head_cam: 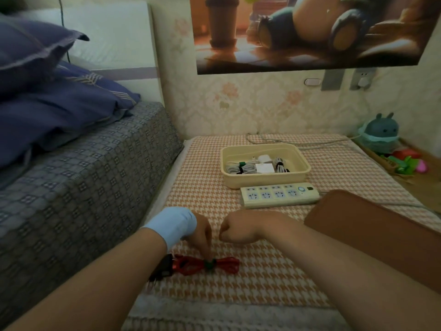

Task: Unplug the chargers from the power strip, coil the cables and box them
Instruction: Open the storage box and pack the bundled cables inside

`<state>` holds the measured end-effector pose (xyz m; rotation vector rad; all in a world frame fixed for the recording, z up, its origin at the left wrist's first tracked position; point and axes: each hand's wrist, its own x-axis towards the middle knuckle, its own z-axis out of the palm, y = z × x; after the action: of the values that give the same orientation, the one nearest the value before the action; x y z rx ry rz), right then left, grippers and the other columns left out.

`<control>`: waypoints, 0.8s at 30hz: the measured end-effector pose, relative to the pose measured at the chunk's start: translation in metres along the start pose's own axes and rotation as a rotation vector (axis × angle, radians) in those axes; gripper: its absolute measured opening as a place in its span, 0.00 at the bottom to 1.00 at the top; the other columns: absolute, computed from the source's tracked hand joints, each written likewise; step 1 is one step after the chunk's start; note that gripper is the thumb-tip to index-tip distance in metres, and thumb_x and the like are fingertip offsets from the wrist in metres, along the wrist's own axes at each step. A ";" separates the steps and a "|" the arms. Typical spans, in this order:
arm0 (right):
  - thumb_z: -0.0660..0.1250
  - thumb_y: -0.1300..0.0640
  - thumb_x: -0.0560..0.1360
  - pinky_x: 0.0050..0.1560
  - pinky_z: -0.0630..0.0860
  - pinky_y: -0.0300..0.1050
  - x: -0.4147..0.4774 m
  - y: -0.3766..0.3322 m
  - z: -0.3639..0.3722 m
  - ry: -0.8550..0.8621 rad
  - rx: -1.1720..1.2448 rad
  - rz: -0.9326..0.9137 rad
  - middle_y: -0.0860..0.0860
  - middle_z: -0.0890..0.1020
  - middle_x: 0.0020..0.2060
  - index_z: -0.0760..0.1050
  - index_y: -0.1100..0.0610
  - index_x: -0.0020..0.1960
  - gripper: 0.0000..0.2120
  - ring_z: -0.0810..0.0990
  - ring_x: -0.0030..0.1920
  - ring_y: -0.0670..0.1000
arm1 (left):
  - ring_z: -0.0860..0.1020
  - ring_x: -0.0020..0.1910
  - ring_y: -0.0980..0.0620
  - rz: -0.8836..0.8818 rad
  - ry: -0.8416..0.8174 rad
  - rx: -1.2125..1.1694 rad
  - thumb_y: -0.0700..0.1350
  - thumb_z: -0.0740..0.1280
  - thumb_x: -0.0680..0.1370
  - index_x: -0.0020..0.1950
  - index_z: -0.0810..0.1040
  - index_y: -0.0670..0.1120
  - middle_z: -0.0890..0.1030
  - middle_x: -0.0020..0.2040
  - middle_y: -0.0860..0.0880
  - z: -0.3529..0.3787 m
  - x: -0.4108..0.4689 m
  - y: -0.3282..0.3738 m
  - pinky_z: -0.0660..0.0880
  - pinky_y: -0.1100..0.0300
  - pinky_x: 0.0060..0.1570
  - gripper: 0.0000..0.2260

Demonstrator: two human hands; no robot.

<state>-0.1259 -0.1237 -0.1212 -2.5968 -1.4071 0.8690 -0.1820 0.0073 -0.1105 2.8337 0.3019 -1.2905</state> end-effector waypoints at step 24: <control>0.67 0.56 0.78 0.57 0.76 0.55 0.012 0.028 -0.008 0.144 0.867 0.090 0.52 0.80 0.60 0.72 0.50 0.67 0.18 0.78 0.60 0.54 | 0.82 0.44 0.45 0.141 0.483 -1.438 0.41 0.70 0.77 0.60 0.78 0.36 0.83 0.51 0.40 -0.028 0.023 0.012 0.81 0.49 0.48 0.14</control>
<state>-0.0958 -0.1287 -0.1280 -1.9938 -0.6461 0.9836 -0.1444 0.0022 -0.1096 1.7327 0.6539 -0.0857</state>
